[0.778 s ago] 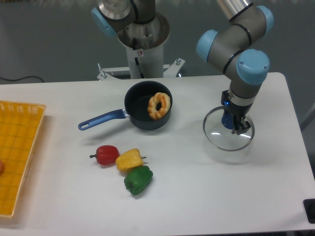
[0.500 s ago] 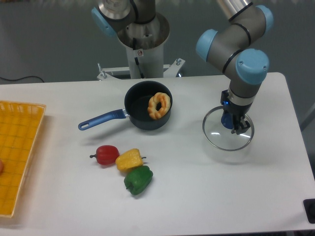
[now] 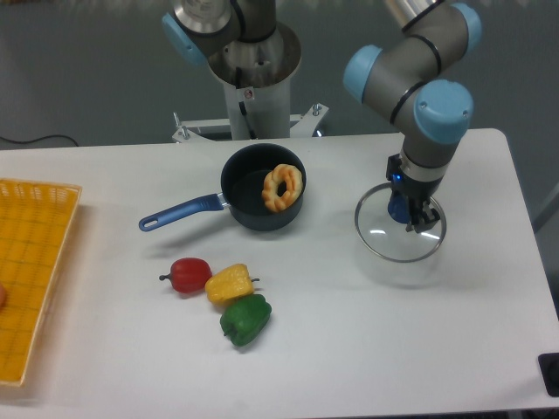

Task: Close the pot lid
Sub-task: 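Lift the glass lid by its knob with the gripper, then carry the glass lid over the blue saucepan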

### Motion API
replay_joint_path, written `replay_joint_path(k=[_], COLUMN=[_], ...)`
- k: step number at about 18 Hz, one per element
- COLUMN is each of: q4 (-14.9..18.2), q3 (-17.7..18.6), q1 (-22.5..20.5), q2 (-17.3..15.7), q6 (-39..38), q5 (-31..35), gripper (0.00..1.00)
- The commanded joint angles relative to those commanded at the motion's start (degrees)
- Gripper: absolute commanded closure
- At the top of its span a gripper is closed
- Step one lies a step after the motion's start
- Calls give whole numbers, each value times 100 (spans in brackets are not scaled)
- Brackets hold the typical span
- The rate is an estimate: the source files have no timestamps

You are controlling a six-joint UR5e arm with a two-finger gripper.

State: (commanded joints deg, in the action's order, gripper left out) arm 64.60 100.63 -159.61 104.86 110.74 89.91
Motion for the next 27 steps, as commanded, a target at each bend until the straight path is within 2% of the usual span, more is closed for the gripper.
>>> replay_joint_path(k=[6, 11, 27], q4=[26, 421, 449], q3=[413, 519, 1143], q1=[158, 439, 1151], q2=[-483, -870, -1521], q6=[-316, -711, -1705], q5=[0, 0, 0], gripper=[37, 37, 37])
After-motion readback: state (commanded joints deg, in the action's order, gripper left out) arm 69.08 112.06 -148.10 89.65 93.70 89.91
